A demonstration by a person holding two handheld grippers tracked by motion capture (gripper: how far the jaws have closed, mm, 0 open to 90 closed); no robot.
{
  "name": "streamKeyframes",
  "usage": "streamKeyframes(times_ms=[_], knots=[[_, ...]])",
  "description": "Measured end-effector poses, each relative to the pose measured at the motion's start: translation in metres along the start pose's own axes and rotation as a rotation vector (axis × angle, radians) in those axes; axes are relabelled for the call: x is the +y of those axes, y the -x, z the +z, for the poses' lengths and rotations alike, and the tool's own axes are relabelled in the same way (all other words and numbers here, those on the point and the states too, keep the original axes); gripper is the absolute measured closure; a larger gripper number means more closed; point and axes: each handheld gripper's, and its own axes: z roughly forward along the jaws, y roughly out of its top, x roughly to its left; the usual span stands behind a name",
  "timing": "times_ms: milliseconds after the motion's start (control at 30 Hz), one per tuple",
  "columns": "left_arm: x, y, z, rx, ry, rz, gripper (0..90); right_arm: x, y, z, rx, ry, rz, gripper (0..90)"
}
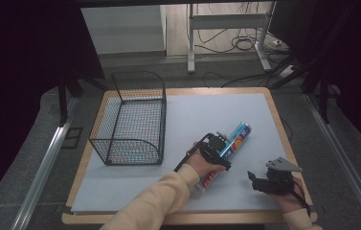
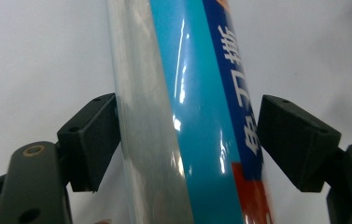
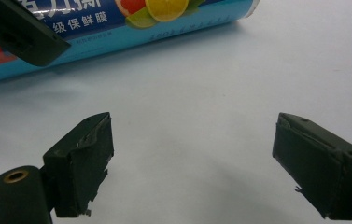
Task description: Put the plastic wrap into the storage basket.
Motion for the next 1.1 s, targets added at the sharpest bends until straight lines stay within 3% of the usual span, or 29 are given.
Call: streamKeyframes(times_ms=[67, 267, 400, 533, 633, 833, 1100], knots=[[0.002, -0.001, 0.002, 0.017, -0.014, 0.008, 23.2, 0.0, 0.0, 0.0, -0.001, -0.001, 0.001, 12.6], [0.009, -0.001, 0.009, 0.014, -0.071, 0.0, 23.5, 0.0, 0.001, 0.001, -0.008, -0.006, -0.002, 12.5], [0.014, 0.006, 0.016, 0.034, -0.124, 0.04, 24.0, 0.0, 0.001, 0.001, -0.01, -0.01, -0.005, 12.6], [0.017, 0.009, 0.02, 0.032, -0.153, 0.048, 24.4, -0.001, 0.001, 0.001, -0.016, -0.015, -0.003, 12.6], [0.018, 0.008, 0.021, 0.031, -0.159, 0.051, 24.2, -0.001, 0.002, 0.001, -0.017, -0.015, -0.001, 12.6], [0.018, 0.0, 0.019, -0.013, -0.146, -0.002, 28.2, -0.001, 0.002, 0.001, -0.021, -0.019, -0.001, 12.6], [0.017, -0.004, 0.018, -0.036, -0.139, -0.021, 28.9, -0.001, 0.002, 0.001, -0.019, -0.015, 0.0, 12.6]])
